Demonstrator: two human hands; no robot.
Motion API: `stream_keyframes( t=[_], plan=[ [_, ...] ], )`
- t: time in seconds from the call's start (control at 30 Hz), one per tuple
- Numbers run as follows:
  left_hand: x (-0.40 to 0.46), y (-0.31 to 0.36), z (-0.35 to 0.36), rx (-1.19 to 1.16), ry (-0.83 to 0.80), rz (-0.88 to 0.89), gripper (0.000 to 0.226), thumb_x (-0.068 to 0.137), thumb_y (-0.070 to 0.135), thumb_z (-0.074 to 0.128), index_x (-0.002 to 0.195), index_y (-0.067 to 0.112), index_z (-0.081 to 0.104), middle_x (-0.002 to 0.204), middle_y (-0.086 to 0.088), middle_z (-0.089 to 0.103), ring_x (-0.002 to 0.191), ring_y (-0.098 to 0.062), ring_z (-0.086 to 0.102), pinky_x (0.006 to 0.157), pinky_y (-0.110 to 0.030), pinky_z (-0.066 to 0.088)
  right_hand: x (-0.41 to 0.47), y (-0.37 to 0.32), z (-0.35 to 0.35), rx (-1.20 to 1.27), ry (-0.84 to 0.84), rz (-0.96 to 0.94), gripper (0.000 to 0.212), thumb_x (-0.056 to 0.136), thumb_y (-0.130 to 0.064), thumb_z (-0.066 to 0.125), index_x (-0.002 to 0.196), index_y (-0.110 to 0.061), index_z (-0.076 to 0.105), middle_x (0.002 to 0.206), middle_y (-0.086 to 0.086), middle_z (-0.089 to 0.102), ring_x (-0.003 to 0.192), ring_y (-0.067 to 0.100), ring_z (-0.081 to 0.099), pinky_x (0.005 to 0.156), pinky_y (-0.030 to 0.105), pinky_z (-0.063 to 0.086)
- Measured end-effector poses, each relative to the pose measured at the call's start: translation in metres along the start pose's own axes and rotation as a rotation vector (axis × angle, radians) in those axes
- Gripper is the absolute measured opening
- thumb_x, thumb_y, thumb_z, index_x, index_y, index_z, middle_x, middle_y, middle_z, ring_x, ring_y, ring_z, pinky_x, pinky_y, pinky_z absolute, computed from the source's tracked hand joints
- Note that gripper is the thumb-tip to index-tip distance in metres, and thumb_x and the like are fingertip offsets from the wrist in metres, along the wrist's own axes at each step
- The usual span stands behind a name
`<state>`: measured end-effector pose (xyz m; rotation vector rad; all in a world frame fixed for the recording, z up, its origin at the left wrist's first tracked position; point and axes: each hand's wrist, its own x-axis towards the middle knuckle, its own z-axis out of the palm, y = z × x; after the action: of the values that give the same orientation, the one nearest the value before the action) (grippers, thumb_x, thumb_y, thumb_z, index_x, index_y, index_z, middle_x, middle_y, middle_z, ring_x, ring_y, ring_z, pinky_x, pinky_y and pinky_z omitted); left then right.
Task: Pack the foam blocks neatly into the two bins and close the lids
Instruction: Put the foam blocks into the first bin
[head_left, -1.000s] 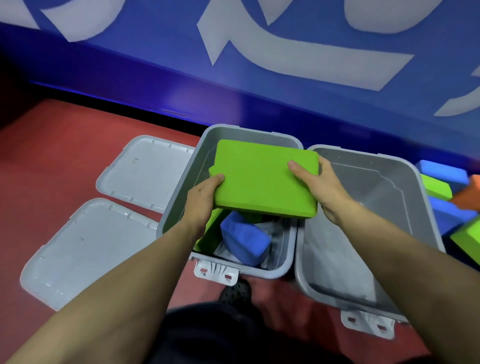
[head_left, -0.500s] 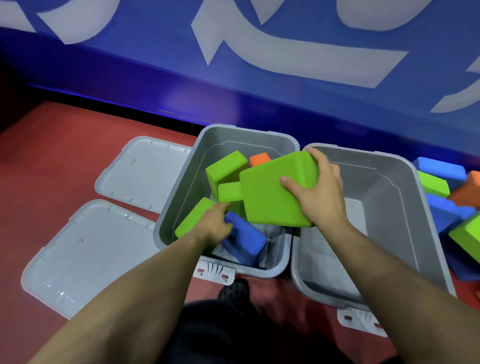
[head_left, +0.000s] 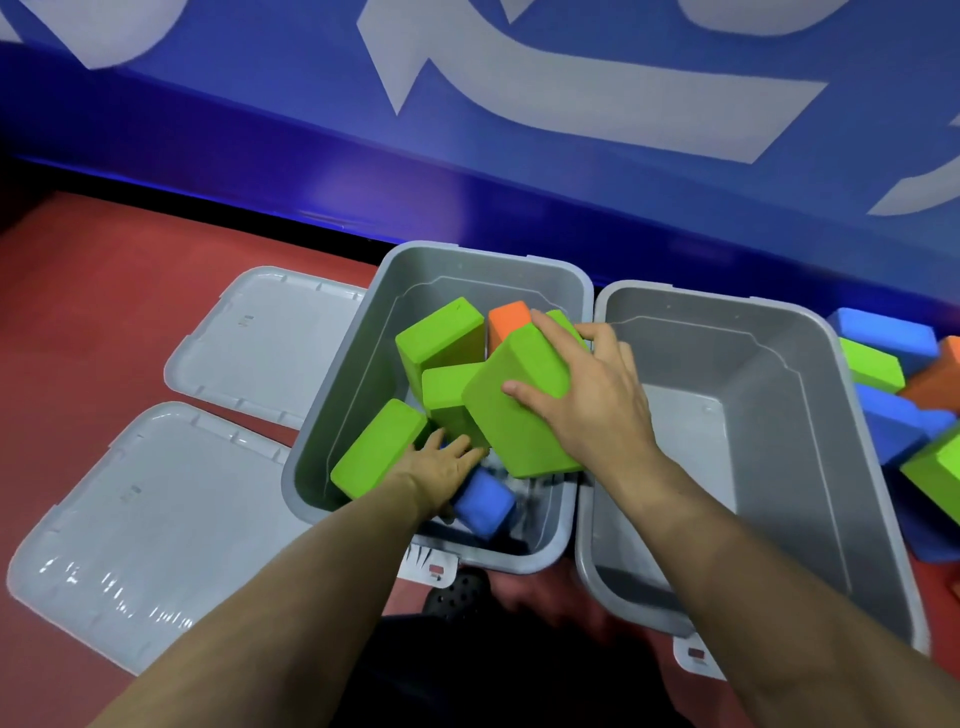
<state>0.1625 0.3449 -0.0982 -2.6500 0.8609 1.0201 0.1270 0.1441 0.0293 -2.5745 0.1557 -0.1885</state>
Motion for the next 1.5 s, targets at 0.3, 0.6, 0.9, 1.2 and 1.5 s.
stream_keyframes(
  t=[0.3, 0.6, 0.9, 1.2, 1.5],
  plan=[
    [-0.013, -0.024, 0.007, 0.105, 0.004, -0.014, 0.092, 0.089, 0.047, 0.073, 0.16, 0.034, 0.018, 0.152, -0.002, 0.022, 0.141, -0.033, 0.023, 0.106, -0.052, 0.043, 0.002, -0.017, 0.018, -0.103, -0.074, -0.096, 0.067, 0.088, -0.077, 0.04, 0.15, -0.053, 0.029, 0.133, -0.002, 0.044, 0.116, 0.025, 0.042, 0.098, 0.045, 0.044],
    [-0.016, -0.025, 0.009, 0.086, 0.013, 0.033, 0.089, 0.093, 0.039, 0.069, 0.162, 0.03, 0.013, 0.153, -0.003, 0.023, 0.142, -0.031, 0.023, 0.109, -0.047, 0.04, 0.015, -0.032, 0.011, -0.161, -0.135, -0.1, 0.066, 0.089, -0.073, 0.047, 0.149, -0.052, 0.032, 0.132, -0.001, 0.045, 0.118, 0.026, 0.042, 0.1, 0.047, 0.044],
    [-0.015, -0.044, 0.028, -0.404, 0.142, -0.024, 0.099, 0.087, 0.053, 0.073, 0.161, 0.012, 0.022, 0.164, -0.009, 0.017, 0.152, -0.027, 0.013, 0.126, -0.035, 0.014, 0.014, -0.036, 0.028, -0.209, -0.216, -0.111, 0.066, 0.088, -0.074, 0.048, 0.149, -0.054, 0.031, 0.134, 0.0, 0.045, 0.123, 0.028, 0.041, 0.101, 0.048, 0.043],
    [-0.02, -0.044, 0.028, -0.277, 0.238, -0.164, 0.089, 0.088, 0.063, 0.064, 0.158, 0.02, 0.031, 0.157, -0.007, 0.027, 0.142, -0.03, 0.025, 0.119, -0.042, 0.028, 0.006, -0.011, 0.104, -0.185, -0.305, 0.004, 0.064, 0.092, -0.064, 0.052, 0.151, -0.053, 0.028, 0.148, 0.001, 0.035, 0.133, 0.027, 0.034, 0.107, 0.046, 0.036],
    [-0.016, -0.04, 0.029, -0.359, 0.249, -0.271, 0.086, 0.081, 0.063, 0.072, 0.15, 0.026, 0.037, 0.139, -0.008, 0.036, 0.129, -0.031, 0.033, 0.11, -0.046, 0.036, -0.013, 0.019, 0.178, -0.125, -0.371, 0.047, 0.078, 0.091, -0.055, 0.061, 0.157, -0.041, 0.021, 0.151, -0.004, 0.036, 0.132, 0.024, 0.036, 0.112, 0.037, 0.031]
  ],
)
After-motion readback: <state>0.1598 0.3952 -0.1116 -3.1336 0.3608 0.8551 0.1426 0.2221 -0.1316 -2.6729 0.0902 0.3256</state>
